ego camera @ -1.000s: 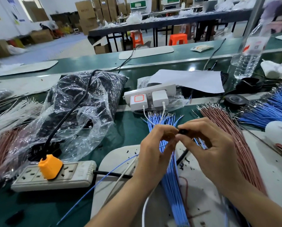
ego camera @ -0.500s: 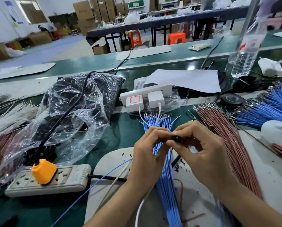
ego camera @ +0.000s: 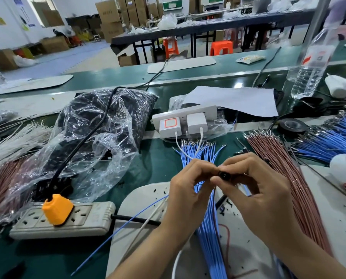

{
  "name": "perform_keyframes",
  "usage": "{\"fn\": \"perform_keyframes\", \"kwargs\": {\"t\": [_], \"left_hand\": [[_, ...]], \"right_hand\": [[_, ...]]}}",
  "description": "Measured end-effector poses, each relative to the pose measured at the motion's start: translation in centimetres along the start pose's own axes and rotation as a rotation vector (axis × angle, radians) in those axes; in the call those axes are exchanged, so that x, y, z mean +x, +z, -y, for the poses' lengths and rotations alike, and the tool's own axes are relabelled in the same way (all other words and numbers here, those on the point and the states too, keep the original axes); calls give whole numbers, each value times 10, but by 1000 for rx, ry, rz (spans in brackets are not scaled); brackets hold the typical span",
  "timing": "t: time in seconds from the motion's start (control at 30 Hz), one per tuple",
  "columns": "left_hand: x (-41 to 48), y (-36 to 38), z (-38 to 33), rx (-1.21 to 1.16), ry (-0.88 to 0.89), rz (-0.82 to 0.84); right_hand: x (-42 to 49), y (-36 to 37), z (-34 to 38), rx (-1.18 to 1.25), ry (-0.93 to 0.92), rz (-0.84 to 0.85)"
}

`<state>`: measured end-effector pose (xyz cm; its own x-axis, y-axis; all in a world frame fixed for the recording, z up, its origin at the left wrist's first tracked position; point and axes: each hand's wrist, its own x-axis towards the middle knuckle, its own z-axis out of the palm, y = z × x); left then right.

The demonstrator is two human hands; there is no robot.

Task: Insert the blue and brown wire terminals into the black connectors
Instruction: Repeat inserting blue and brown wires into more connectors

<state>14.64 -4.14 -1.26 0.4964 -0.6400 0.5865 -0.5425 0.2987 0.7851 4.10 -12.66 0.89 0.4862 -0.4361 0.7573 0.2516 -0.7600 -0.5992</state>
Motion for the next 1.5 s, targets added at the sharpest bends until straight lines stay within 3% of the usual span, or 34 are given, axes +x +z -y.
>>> {"fn": "perform_keyframes", "kwargs": {"t": [0.27, 0.53, 0.6, 0.7, 0.8, 0.9, 1.13, 1.3, 1.4, 1.5], "left_hand": [[-2, 2, 6, 54, -29, 17], [-3, 2, 1, 1, 2, 66], [-2, 2, 2, -25, -3, 16], [-1, 3, 6, -58, -68, -105], [-1, 3, 4, -72, -85, -126], [0, 2, 2, -36, -56, -87], [2, -5, 4, -15, -44, -114], [3, -6, 5, 18, -27, -109], [3, -6, 6, 29, -30, -105], [3, -5, 5, 37, -22, -104]], "right_hand": [[-1, -2, 2, -99, -39, -1], [5, -2, 2, -32, 175, -22], [9, -3, 4, -25, 179, 2], [22, -9, -5, -34, 330, -41], [45, -12, -21, -222, 368, 70], [74, 2, -40, -413, 258, 214], [111, 36, -93, -897, 280, 702], [112, 47, -105, -1205, 225, 730], [111, 56, -111, -1236, 201, 730], [115, 59, -112, -1207, 299, 698]]}}
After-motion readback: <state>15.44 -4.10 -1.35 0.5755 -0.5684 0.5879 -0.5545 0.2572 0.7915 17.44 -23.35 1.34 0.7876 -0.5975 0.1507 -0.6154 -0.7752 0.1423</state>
